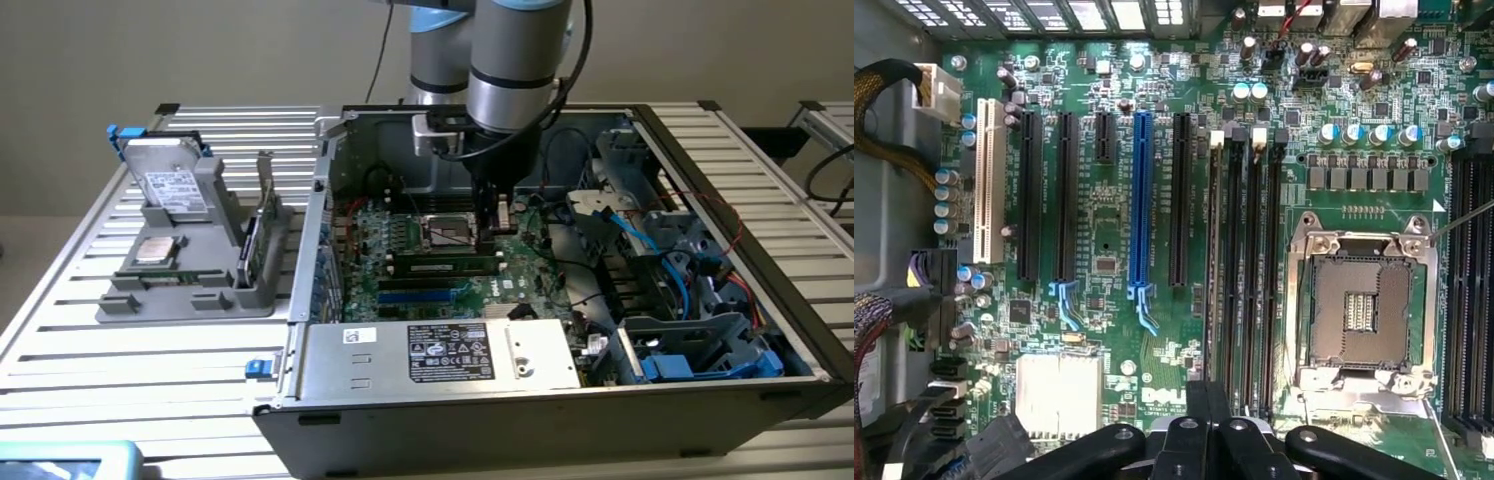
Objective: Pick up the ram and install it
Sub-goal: 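Press down the ram until it locks into place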
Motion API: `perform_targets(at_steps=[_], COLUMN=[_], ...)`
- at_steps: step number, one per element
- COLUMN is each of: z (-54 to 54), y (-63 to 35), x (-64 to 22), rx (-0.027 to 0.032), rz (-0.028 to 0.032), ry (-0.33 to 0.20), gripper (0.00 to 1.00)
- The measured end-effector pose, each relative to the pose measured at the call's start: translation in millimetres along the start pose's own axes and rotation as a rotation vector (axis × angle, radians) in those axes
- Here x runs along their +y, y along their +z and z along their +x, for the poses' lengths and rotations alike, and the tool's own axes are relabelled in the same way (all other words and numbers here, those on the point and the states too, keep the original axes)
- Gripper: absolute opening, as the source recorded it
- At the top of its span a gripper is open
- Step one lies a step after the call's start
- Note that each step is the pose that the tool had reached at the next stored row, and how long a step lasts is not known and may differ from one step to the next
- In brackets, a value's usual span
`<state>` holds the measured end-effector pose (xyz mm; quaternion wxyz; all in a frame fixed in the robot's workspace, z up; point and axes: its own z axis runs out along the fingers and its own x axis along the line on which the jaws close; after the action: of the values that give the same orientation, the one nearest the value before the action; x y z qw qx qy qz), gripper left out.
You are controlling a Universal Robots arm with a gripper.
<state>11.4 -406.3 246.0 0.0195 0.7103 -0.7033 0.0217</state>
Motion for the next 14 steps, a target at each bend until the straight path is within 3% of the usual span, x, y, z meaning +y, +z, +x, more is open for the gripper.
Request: perform_targets(at_steps=[14], z=[-5.2], y=[8.3], x=[2.6], rx=[0.0004], rz=[0.0005], ry=[0.035], gripper=[0.11])
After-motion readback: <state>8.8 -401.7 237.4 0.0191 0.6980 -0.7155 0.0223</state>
